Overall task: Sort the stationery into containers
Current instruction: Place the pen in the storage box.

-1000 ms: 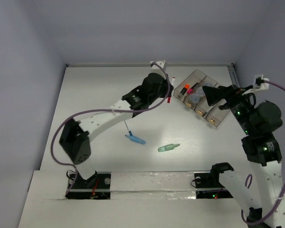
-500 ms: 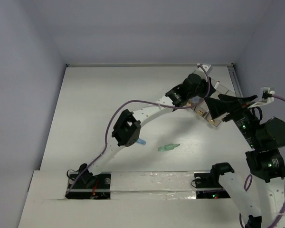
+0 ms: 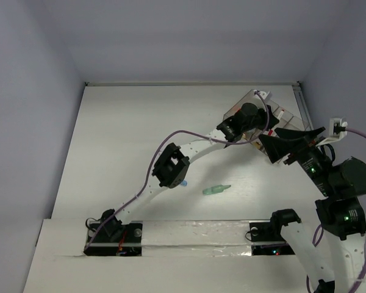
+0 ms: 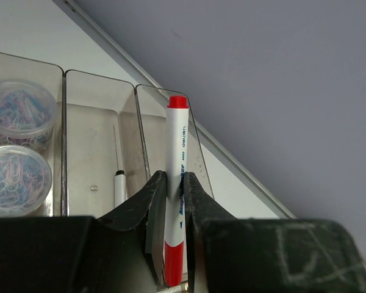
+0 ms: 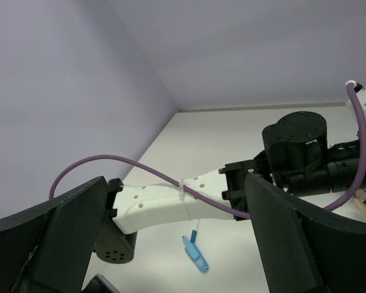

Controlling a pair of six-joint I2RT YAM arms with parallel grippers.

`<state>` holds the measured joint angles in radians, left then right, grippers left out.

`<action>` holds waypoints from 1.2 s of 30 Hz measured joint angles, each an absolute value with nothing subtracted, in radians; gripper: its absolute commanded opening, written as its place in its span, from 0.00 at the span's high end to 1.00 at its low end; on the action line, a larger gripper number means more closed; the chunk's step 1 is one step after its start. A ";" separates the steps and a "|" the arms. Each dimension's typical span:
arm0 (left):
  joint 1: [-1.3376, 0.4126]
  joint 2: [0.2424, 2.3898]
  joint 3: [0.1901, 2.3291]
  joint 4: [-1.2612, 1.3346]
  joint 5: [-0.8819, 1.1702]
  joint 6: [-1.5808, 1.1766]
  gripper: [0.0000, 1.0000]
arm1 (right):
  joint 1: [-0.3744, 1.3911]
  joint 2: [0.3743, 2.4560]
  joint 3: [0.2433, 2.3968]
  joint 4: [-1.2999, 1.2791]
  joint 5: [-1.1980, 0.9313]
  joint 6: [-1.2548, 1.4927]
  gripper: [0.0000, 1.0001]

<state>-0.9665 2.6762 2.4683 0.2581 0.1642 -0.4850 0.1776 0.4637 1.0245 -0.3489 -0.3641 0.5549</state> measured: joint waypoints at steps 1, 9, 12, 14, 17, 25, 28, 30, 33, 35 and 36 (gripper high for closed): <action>-0.966 2.687 2.477 0.264 0.164 -0.488 1.00 | 0.178 0.463 1.024 -0.348 -0.371 0.555 0.00; -0.964 2.725 2.490 0.303 0.173 -0.509 0.90 | 0.178 0.458 1.018 -0.349 -0.397 0.557 0.00; -0.962 2.740 2.496 0.304 0.180 -0.514 0.88 | 0.178 0.458 1.018 -0.349 -0.402 0.557 0.00; -0.960 2.749 2.497 0.304 0.181 -0.517 0.88 | 0.178 0.458 1.018 -0.349 -0.401 0.557 0.00; -0.960 2.764 2.497 0.303 0.181 -0.517 0.87 | 0.178 0.457 1.018 -0.349 -0.402 0.557 0.00; -0.953 2.772 2.497 0.300 0.181 -0.518 0.73 | 0.178 0.458 1.018 -0.352 -0.401 0.554 0.00; -0.953 2.772 2.497 0.303 0.181 -0.520 0.57 | 0.178 0.458 1.018 -0.361 -0.400 0.549 0.00; -0.952 2.772 2.497 0.305 0.184 -0.521 0.49 | 0.178 0.458 1.018 -0.368 -0.399 0.545 0.00; -0.951 2.772 2.497 0.305 0.184 -0.521 0.42 | 0.178 0.458 1.018 -0.376 -0.397 0.538 0.00; -0.951 2.771 2.497 0.305 0.186 -0.517 0.41 | 0.178 0.460 1.018 -0.381 -0.397 0.534 0.00; -0.951 2.768 2.494 0.308 0.186 -0.513 0.40 | 0.178 0.461 1.018 -0.385 -0.397 0.530 0.00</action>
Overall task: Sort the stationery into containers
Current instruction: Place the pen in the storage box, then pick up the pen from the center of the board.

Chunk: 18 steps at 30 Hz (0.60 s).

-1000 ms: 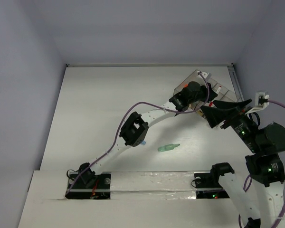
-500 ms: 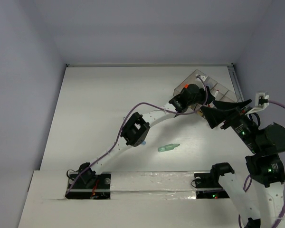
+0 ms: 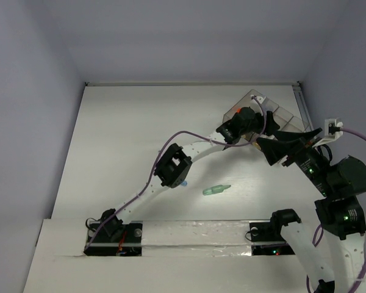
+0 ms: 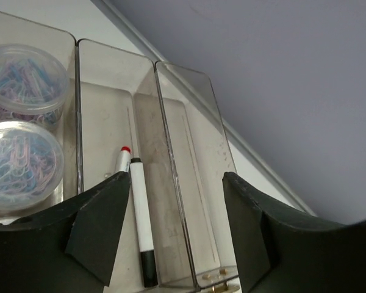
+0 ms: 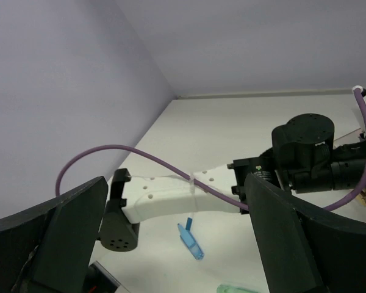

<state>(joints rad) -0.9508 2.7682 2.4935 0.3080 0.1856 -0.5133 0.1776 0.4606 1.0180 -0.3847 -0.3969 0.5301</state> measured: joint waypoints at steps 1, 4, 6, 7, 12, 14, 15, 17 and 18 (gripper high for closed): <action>-0.951 2.759 2.483 0.309 0.186 -0.507 0.40 | 0.178 0.463 1.018 -0.388 -0.397 0.525 0.00; -0.951 2.686 2.403 0.304 0.181 -0.475 0.36 | 0.178 0.474 1.018 -0.402 -0.393 0.505 0.00; -0.947 2.590 2.313 0.298 0.172 -0.439 0.30 | 0.178 0.479 1.018 -0.413 -0.392 0.492 0.00; -0.945 2.523 2.256 0.294 0.165 -0.420 0.29 | 0.178 0.480 1.019 -0.419 -0.392 0.485 0.00; -0.898 2.078 1.936 0.324 0.139 -0.382 0.21 | 0.178 0.480 1.024 -0.426 -0.406 0.468 0.65; -0.848 1.834 1.749 0.370 0.105 -0.384 0.18 | 0.178 0.488 1.023 -0.421 -0.432 0.469 0.90; -0.822 1.720 1.667 0.393 0.084 -0.387 0.14 | 0.178 0.497 1.016 -0.409 -0.454 0.471 0.91; -0.761 1.468 1.478 0.446 0.002 -0.397 0.11 | 0.178 0.528 0.985 -0.371 -0.496 0.474 0.88; -0.743 1.364 1.394 0.456 -0.033 -0.403 0.09 | 0.178 0.547 0.955 -0.344 -0.513 0.473 0.86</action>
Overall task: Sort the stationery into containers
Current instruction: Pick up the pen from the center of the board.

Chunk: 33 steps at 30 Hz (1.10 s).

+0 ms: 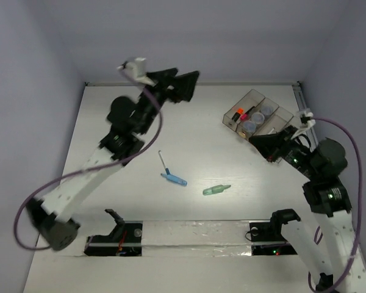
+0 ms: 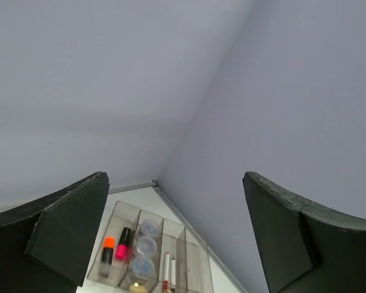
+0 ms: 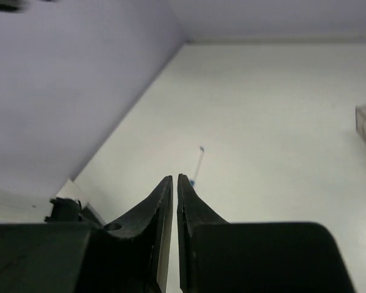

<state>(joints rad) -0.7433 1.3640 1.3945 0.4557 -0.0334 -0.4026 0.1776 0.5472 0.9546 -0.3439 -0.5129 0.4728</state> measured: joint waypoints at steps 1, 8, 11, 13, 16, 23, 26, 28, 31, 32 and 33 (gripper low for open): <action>-0.736 1.247 1.299 0.474 -0.074 -0.410 0.08 | 0.178 0.571 0.922 -0.327 -0.528 0.473 0.82; -0.766 0.735 0.885 0.280 -0.239 -0.470 0.01 | 0.409 0.887 0.807 -0.263 -0.430 0.481 0.53; -0.766 0.621 0.819 0.061 -0.290 -0.492 0.01 | 0.663 1.100 0.842 -0.245 -0.277 0.453 0.43; -0.766 0.558 0.814 -0.080 -0.315 -0.502 0.01 | 0.763 1.246 0.891 -0.222 -0.219 0.437 0.41; -0.766 0.451 0.820 -0.249 -0.355 -0.506 0.01 | 0.823 1.455 0.996 -0.209 -0.131 0.410 0.41; -0.764 0.274 0.828 -0.353 -0.469 -0.487 0.01 | 0.901 1.861 1.344 -0.236 0.077 0.320 0.43; -0.751 0.228 0.763 -0.368 -0.480 -0.477 0.01 | 0.927 1.980 1.452 -0.258 0.119 0.289 0.44; -0.739 0.218 0.744 -0.373 -0.482 -0.469 0.01 | 0.939 2.037 1.499 -0.282 0.131 0.276 0.44; -0.719 0.205 0.741 -0.374 -0.482 -0.456 0.01 | 0.955 2.102 1.546 -0.312 0.159 0.260 0.45; -0.711 0.204 0.741 -0.372 -0.479 -0.453 0.01 | 0.958 2.117 1.560 -0.323 0.167 0.258 0.45; -0.699 0.204 0.741 -0.369 -0.474 -0.449 0.01 | 0.963 2.133 1.573 -0.329 0.172 0.257 0.46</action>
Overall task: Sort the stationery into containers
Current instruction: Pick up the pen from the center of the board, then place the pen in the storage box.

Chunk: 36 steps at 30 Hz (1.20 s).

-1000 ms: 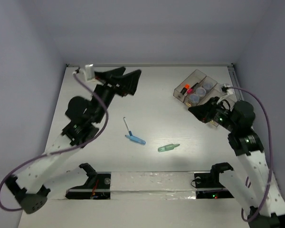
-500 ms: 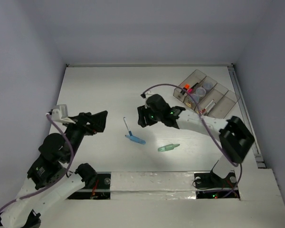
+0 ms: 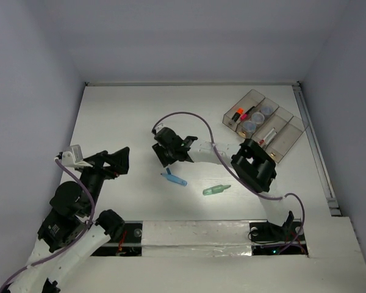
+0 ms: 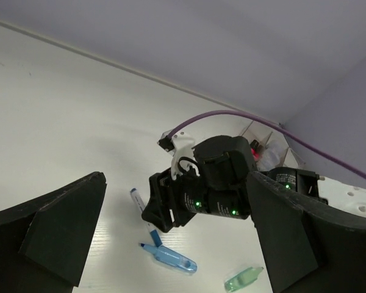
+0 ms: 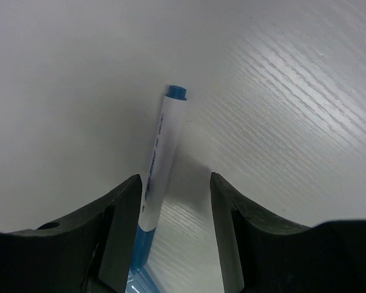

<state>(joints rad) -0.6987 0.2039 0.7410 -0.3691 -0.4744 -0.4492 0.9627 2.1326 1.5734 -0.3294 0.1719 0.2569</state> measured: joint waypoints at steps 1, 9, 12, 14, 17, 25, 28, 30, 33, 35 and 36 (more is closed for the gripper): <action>-0.688 0.205 0.741 -0.368 -0.467 -0.446 0.01 | 0.966 2.143 1.583 -0.333 0.176 0.257 0.46; -0.580 0.221 0.728 -0.337 -0.372 -0.418 0.01 | 0.984 2.192 1.631 -0.345 0.215 0.252 0.94; -0.553 0.228 0.726 -0.331 -0.338 -0.410 0.01 | 0.983 2.214 1.667 -0.351 0.249 0.253 1.00; -0.542 0.234 0.726 -0.326 -0.319 -0.405 0.01 | 0.982 2.222 1.681 -0.350 0.274 0.249 1.00; -0.527 0.246 0.726 -0.319 -0.290 -0.400 0.01 | 0.974 2.221 1.682 -0.346 0.297 0.247 1.00; -0.508 0.273 0.711 -0.303 -0.224 -0.388 0.01 | 0.735 1.866 1.420 -0.255 0.345 0.274 1.00; -0.496 0.279 0.711 -0.299 -0.205 -0.381 0.01 | 0.511 1.608 1.264 -0.175 0.347 0.315 1.00; -0.484 0.279 0.711 -0.293 -0.191 -0.378 0.01 | 0.334 1.475 1.179 -0.126 0.338 0.344 1.00; -0.467 0.280 0.711 -0.279 -0.164 -0.374 0.01 | 0.103 1.344 1.062 -0.081 0.347 0.386 1.00; -0.462 0.285 0.711 -0.273 -0.144 -0.371 0.01 | 0.020 1.322 1.013 -0.076 0.331 0.410 1.00; -0.460 0.290 0.711 -0.270 -0.132 -0.370 0.01 | -0.010 1.328 0.995 -0.074 0.320 0.418 1.00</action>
<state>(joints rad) -0.4603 0.2897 0.7109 -0.2699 -0.1322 -0.3698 -0.0097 1.3277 0.9955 -0.0738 0.3199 0.4183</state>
